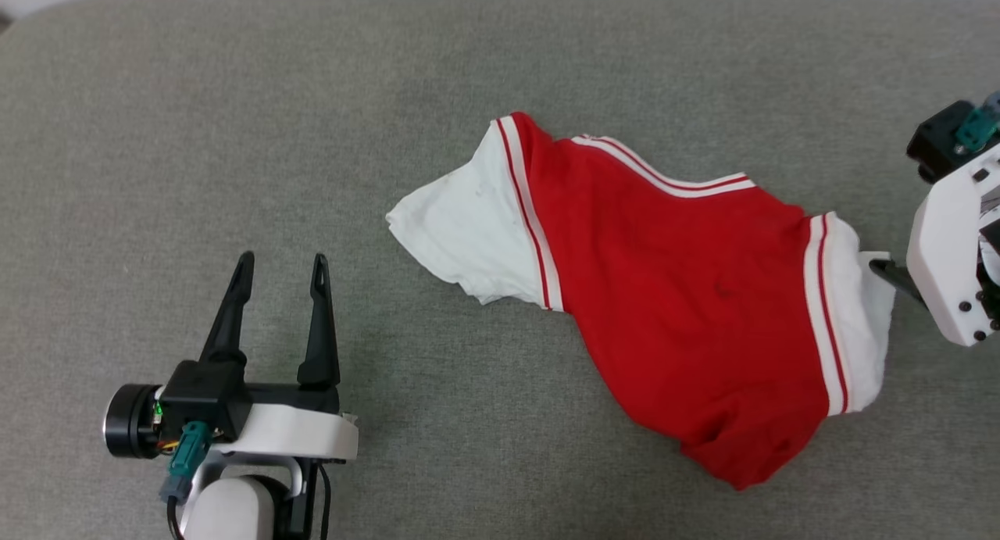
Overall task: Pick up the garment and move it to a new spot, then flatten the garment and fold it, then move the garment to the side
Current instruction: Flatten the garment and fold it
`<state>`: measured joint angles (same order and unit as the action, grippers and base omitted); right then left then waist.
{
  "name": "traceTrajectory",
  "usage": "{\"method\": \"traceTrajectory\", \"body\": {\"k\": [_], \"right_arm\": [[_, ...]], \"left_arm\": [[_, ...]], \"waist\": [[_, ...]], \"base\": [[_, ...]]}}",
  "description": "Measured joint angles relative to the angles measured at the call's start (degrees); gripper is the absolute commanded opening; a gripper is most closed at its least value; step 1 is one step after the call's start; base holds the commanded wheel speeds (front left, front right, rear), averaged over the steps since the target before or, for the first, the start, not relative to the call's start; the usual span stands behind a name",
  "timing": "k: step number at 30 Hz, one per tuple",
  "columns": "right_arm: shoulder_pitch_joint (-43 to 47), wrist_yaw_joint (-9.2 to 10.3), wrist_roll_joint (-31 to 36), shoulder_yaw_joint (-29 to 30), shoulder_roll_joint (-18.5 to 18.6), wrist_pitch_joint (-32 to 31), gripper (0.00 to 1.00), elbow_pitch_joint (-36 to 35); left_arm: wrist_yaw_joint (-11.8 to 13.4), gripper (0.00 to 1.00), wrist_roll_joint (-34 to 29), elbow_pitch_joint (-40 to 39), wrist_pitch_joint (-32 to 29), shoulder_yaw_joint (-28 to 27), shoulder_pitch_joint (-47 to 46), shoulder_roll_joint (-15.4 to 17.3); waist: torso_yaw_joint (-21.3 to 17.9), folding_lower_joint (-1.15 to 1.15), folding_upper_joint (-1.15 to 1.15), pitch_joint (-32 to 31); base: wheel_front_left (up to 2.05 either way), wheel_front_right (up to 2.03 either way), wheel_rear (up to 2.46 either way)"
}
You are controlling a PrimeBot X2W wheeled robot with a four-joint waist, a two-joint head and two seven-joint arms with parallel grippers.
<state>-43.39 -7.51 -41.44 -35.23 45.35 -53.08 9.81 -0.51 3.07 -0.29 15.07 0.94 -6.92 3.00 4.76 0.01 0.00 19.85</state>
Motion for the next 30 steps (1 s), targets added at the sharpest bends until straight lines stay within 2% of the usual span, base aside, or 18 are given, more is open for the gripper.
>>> {"method": "traceTrajectory", "body": {"k": [3, 11, 12, 13, 21, 30], "right_arm": [[-0.2, 0.00, -0.6, -1.5, 0.3, -1.3, 1.00, 0.8], [-0.6, 0.16, -1.8, -5.6, 1.4, 0.5, 1.00, 3.2], [-0.6, 0.20, -2.2, -5.9, 1.6, 1.1, 0.55, 3.2], [-0.6, 0.20, -2.7, -6.2, 1.8, 1.7, 0.00, 3.3], [-1.9, -0.03, -4.3, -7.2, 1.9, 8.2, 0.00, 3.7], [-6.2, 0.00, -2.4, -2.5, 8.3, 14.7, 0.00, 5.8]], "left_arm": [[0.0, 1.00, 0.2, -0.3, 0.0, 0.5, -1.3, 0.0], [0.3, 1.00, 1.2, -0.3, 0.0, 1.1, -2.9, -0.1], [0.4, 1.00, 1.2, -0.3, 0.0, 1.0, -2.9, 0.0], [0.5, 1.00, 1.2, -0.3, 0.0, 1.0, -2.9, -0.1], [0.6, 1.00, 1.2, 0.3, 0.0, 0.7, -2.7, -0.1], [0.7, 1.00, 1.2, -0.3, 0.0, 0.7, -1.6, -0.1]], "waist": [[0.8, 0.00, 0.00, 2.2], [2.9, -0.01, 0.00, 5.9], [3.0, -0.01, 0.00, 6.1], [3.0, -0.01, 0.00, 6.1], [2.0, 0.00, 0.00, 3.5], [1.8, 0.00, 0.00, 1.6]], "base": [[0.00, 0.00, 0.00], [0.00, 0.00, 0.00], [0.00, 0.00, 0.00], [0.00, 0.00, 0.00], [0.00, 0.00, 0.00], [0.00, 0.00, 0.00]]}}
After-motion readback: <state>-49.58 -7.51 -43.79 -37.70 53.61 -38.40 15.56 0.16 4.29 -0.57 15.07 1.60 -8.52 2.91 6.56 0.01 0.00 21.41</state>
